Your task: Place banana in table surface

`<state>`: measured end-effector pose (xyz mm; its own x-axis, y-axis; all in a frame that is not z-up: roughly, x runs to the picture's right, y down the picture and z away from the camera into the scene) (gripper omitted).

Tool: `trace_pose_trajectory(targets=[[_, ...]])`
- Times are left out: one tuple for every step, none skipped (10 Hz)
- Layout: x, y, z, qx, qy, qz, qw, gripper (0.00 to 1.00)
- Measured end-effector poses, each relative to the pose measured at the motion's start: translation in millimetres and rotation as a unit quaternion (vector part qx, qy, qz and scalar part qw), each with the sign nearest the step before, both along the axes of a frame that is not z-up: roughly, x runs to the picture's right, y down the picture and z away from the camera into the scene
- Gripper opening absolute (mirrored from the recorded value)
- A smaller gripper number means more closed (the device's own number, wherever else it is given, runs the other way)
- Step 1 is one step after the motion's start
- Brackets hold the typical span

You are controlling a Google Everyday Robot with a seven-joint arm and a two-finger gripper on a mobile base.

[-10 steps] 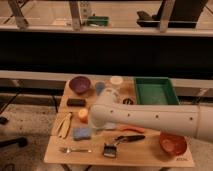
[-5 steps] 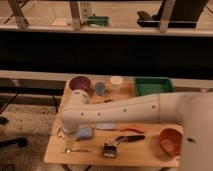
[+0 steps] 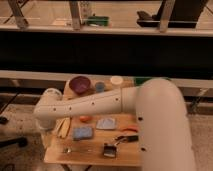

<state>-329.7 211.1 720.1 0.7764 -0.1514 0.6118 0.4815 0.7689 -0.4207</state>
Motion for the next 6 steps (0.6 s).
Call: trace_pose_trajectory(targets=[[-8, 0, 10.3, -0.002, -0.004, -0.003, 1.0, 0.8], [-17, -5, 24.5, -0.003, -0.008, -0.007, 0.9999, 0.8], [-17, -10, 36.9, -0.003, -0.007, -0.009, 0.9999, 0.8], [-15, -14, 45.6, -0.003, -0.005, -0.009, 0.9999, 0.8], [-11, -20, 54.6, -0.001, -0.001, -0.01, 1.0, 0.8], [-9, -22, 59.8, 0.001, 0.001, -0.011, 0.9999, 0.8]])
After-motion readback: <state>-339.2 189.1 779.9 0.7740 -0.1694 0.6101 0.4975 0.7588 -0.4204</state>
